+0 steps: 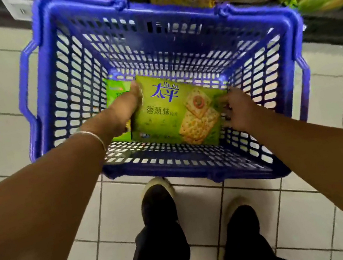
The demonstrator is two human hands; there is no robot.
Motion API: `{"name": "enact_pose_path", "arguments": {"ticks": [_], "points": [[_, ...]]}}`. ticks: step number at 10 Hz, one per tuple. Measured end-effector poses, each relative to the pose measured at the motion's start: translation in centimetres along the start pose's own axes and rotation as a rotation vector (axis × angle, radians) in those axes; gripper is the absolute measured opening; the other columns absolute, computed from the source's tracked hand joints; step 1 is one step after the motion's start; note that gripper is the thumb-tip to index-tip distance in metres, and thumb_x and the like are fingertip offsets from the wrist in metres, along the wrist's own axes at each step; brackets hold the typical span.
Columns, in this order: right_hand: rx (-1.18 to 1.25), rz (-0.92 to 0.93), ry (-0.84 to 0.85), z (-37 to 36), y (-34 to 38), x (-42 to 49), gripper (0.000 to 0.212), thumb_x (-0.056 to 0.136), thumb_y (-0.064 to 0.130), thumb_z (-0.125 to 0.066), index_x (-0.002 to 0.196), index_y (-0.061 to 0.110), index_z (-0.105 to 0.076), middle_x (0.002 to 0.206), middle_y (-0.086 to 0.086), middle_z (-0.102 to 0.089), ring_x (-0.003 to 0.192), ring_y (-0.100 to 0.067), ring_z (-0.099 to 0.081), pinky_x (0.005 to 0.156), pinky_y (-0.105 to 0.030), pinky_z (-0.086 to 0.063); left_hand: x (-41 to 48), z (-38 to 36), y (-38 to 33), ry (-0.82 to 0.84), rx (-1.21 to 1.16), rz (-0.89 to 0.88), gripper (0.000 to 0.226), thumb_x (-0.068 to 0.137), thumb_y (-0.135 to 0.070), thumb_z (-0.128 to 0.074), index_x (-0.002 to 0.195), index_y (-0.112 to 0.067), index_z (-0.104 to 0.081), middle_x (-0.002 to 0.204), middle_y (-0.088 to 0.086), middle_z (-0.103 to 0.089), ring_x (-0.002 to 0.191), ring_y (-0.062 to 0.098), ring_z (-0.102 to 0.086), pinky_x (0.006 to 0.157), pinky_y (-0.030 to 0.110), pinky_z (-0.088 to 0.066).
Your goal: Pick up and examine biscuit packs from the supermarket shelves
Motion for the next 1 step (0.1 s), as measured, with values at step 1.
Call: {"name": "enact_pose_path", "arguments": {"ticks": [1], "points": [[0.085, -0.04, -0.002, 0.65, 2.28, -3.12, 0.025, 0.096, 0.002, -0.044, 0.081, 0.018, -0.054, 0.081, -0.004, -0.049, 0.069, -0.019, -0.05, 0.069, -0.034, -0.045, -3.83, 2.11, -2.87, -0.059, -0.031, -0.014, 0.08, 0.099, -0.078, -0.025, 0.157, -0.026, -0.04, 0.16, 0.006, -0.045, 0.142, 0.031, -0.046, 0.111, 0.056, -0.037]]}}
Point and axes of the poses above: each hand's wrist, its own x-axis towards the middle knuckle, its own z-axis out of the back of the hand, y = z × x, the point moved 5 cm from there along x, towards the middle knuckle
